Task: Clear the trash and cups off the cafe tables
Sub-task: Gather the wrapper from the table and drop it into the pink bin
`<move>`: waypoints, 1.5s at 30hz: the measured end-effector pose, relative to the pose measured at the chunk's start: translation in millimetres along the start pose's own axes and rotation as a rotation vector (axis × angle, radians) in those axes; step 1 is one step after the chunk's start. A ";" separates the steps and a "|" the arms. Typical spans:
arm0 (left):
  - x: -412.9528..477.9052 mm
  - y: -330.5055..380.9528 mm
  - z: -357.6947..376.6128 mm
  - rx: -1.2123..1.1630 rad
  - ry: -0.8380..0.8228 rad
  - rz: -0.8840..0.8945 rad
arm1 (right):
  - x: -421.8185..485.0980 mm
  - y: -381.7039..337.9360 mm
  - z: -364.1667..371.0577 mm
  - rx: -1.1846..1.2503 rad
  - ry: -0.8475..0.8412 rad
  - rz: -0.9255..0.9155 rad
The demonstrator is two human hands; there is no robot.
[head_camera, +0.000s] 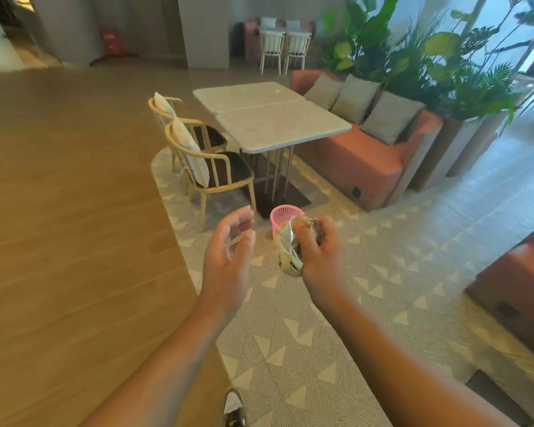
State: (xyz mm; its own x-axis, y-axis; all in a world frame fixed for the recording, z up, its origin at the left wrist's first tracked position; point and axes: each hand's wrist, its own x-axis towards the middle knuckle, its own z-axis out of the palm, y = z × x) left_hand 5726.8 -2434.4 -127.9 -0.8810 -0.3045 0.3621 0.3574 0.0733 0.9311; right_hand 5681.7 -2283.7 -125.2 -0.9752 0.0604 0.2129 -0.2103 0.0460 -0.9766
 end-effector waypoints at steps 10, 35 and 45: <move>216.3 -68.1 26.4 0.003 -0.138 -0.016 | 194.3 30.5 54.6 -0.003 0.174 0.039; 631.7 -293.3 204.1 0.069 -0.121 -0.206 | 691.1 212.7 50.5 -0.122 0.214 0.140; 761.1 -403.6 255.0 0.078 -0.232 -0.306 | 809.8 293.8 63.9 -0.065 0.186 0.307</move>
State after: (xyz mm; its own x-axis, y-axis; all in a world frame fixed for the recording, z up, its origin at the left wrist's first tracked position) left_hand 4833.0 -2453.6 -216.8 -0.9931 -0.1015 0.0594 0.0506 0.0873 0.9949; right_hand 4825.8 -2285.0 -241.9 -0.9618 0.2613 -0.0817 0.1007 0.0601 -0.9931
